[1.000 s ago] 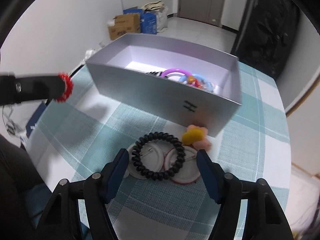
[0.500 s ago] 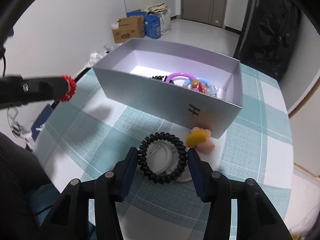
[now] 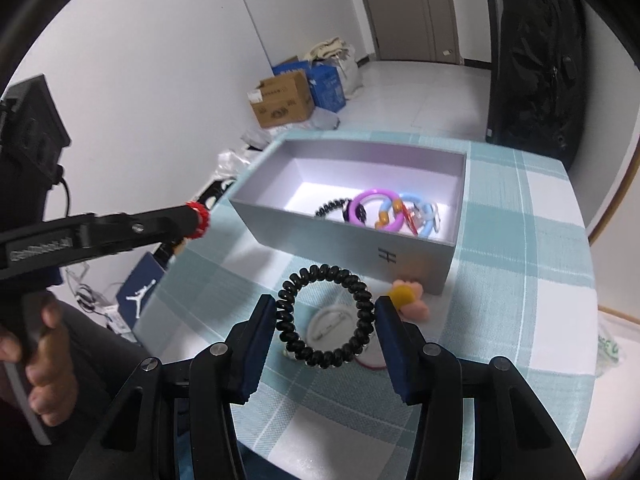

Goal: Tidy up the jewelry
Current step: 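Grasp the clear red-capped pacifier charm with the left tool while the right grasps the black coiled hair tie, then carry the pacifier charm and hair tie into the box and open both tools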

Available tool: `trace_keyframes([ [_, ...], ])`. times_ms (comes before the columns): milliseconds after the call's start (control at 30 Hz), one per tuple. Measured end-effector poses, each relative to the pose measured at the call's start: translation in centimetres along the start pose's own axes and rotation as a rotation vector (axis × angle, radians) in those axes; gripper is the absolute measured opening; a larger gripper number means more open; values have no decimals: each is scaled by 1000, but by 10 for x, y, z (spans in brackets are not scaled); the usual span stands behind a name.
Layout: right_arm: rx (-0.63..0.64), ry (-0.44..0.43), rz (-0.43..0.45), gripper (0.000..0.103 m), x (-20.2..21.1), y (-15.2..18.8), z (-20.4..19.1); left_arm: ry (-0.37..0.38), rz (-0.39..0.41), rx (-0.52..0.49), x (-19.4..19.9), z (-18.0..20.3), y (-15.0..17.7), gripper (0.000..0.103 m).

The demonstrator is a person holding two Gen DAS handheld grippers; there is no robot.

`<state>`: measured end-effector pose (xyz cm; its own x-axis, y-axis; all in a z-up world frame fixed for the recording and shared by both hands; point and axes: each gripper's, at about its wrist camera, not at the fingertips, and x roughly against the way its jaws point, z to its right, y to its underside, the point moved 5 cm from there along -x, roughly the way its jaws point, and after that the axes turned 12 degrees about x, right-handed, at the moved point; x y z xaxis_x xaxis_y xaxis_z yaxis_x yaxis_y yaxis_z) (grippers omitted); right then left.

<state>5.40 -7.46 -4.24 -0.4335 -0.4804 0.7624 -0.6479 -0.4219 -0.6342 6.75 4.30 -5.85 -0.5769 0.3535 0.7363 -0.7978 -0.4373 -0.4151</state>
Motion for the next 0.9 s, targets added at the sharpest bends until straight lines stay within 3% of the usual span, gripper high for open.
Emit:
trace_keyframes([
  [400, -9, -57, 64, 49, 6, -30, 26, -8, 35, -5, -15, 17, -14, 10],
  [900, 61, -85, 38, 49, -14, -63, 52, 5, 4, 9, -44, 35, -36, 10],
])
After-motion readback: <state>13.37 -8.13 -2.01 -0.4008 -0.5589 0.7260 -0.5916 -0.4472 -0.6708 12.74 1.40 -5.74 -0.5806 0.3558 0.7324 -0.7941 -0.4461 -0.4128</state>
